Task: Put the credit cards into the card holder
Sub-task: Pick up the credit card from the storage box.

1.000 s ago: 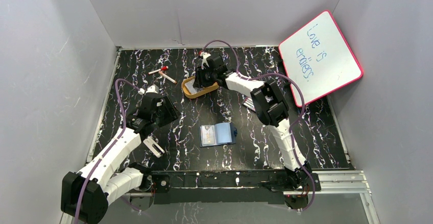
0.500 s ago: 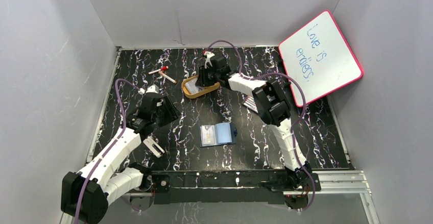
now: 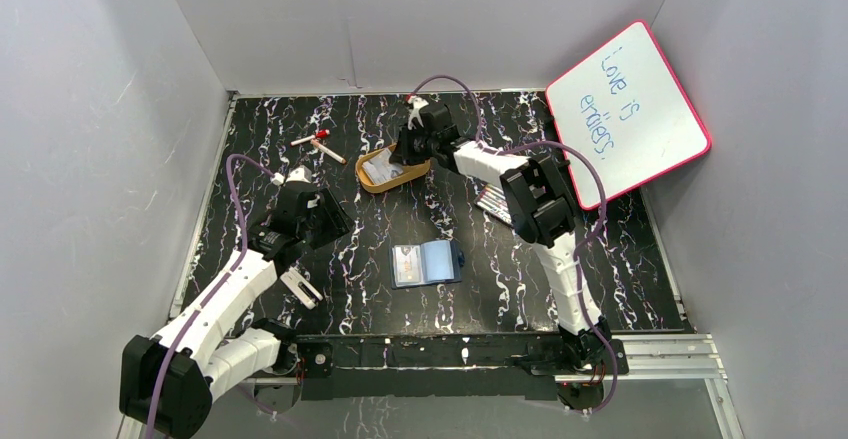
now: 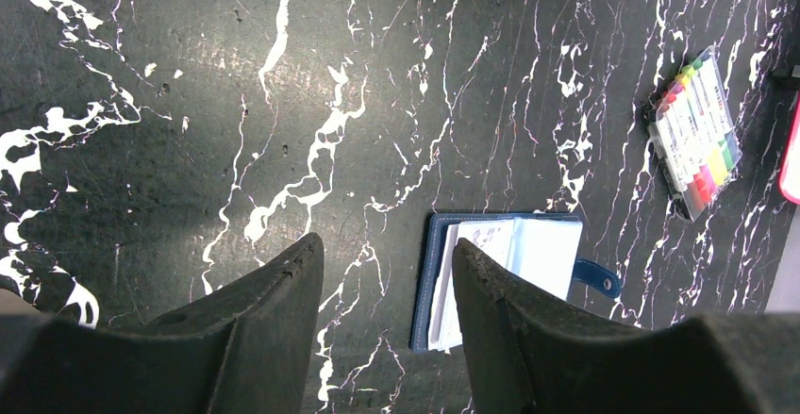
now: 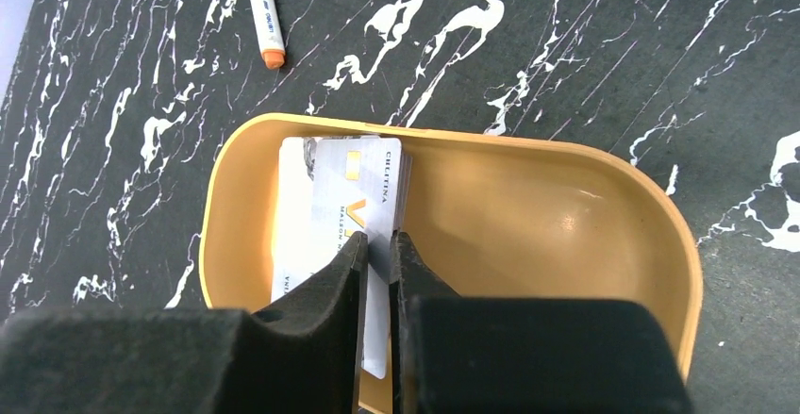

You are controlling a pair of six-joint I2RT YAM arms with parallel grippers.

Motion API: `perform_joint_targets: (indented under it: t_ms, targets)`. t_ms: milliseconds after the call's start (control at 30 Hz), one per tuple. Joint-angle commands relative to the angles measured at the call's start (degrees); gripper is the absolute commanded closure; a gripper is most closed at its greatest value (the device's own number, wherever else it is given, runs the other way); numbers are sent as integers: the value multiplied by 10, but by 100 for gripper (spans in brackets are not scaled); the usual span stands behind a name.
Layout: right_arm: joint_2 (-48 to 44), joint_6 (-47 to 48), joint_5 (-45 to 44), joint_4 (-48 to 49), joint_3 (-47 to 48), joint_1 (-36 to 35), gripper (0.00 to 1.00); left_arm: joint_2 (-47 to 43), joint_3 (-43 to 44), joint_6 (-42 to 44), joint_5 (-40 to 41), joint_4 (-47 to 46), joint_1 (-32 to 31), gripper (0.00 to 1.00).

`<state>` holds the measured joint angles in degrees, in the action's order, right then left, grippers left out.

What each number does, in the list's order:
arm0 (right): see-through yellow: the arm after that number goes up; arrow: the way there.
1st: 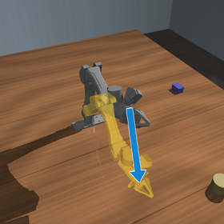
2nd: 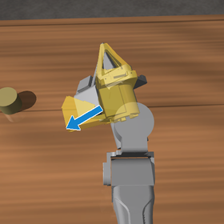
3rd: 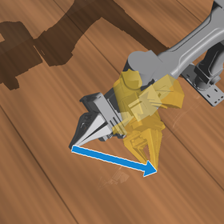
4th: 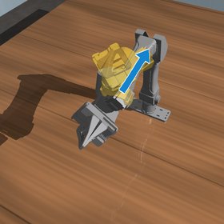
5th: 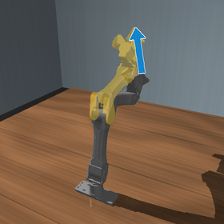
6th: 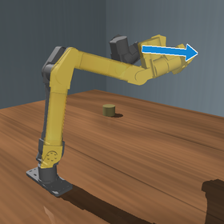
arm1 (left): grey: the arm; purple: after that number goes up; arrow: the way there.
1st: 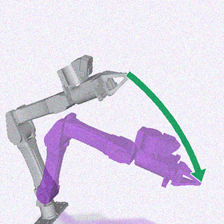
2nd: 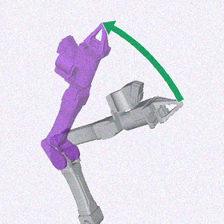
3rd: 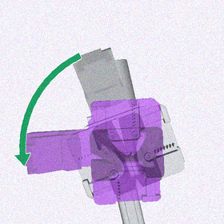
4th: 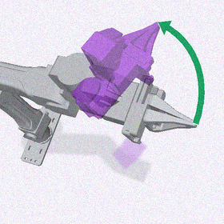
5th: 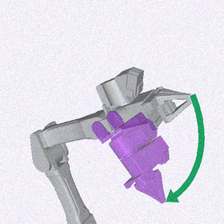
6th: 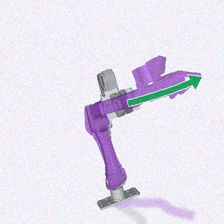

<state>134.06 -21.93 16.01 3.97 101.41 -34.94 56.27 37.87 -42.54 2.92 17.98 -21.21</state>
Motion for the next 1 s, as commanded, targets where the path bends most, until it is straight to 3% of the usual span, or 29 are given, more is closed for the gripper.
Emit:
perform_joint_targets:
  t_ms: [0,233,967]
  targets:
    - [-35,6,-1,3,-12,8,86,-2,-6,8,-7,-4,0,50]
    - [-55,-5,17,11,-20,13,100,-5,-6,8,-7,-4,0,50]
    - [-123,-87,67,26,-46,19,100,-34,-1,0,-3,-1,0,50]
